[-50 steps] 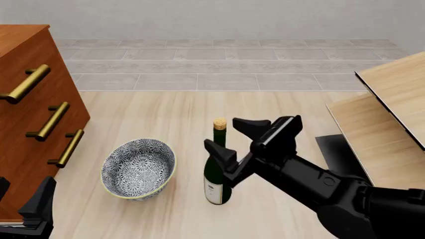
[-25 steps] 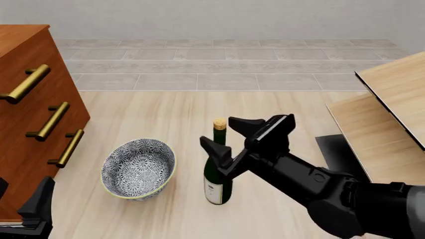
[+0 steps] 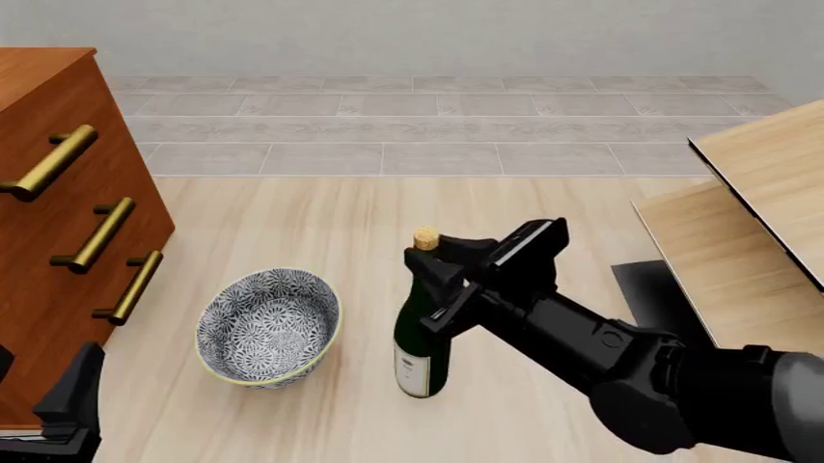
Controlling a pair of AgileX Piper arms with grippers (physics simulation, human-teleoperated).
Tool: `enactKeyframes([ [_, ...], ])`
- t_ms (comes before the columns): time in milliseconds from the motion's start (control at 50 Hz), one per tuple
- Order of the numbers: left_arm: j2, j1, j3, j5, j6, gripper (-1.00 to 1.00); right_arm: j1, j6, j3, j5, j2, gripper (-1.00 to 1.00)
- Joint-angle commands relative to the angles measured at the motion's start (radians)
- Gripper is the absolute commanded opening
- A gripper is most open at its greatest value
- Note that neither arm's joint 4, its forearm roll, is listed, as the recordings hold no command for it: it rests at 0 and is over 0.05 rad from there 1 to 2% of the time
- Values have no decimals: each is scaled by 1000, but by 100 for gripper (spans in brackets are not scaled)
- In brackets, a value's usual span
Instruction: Put the wine bottle on the wine rack.
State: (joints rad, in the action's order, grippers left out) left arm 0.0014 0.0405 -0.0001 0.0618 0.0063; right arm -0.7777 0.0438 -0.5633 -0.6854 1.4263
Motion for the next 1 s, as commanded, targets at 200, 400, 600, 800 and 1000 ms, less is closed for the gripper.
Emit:
enactKeyframes([
  [200, 6, -6, 0, -15, -4, 100, 1, 18, -5, 50, -54, -100],
  [400, 9, -13, 0, -23, -7, 100, 1, 7, -18, 102, -110, -100],
  [600, 4, -15, 0, -23, -9, 100, 23, -7, -26, 144, -163, -100],
  [800, 3, -13, 0, -28, -12, 100, 22, -21, -39, 175, -177, -100],
  [1000, 4, -15, 0, -34, -13, 100, 48, -19, -59, 233, -219, -100],
])
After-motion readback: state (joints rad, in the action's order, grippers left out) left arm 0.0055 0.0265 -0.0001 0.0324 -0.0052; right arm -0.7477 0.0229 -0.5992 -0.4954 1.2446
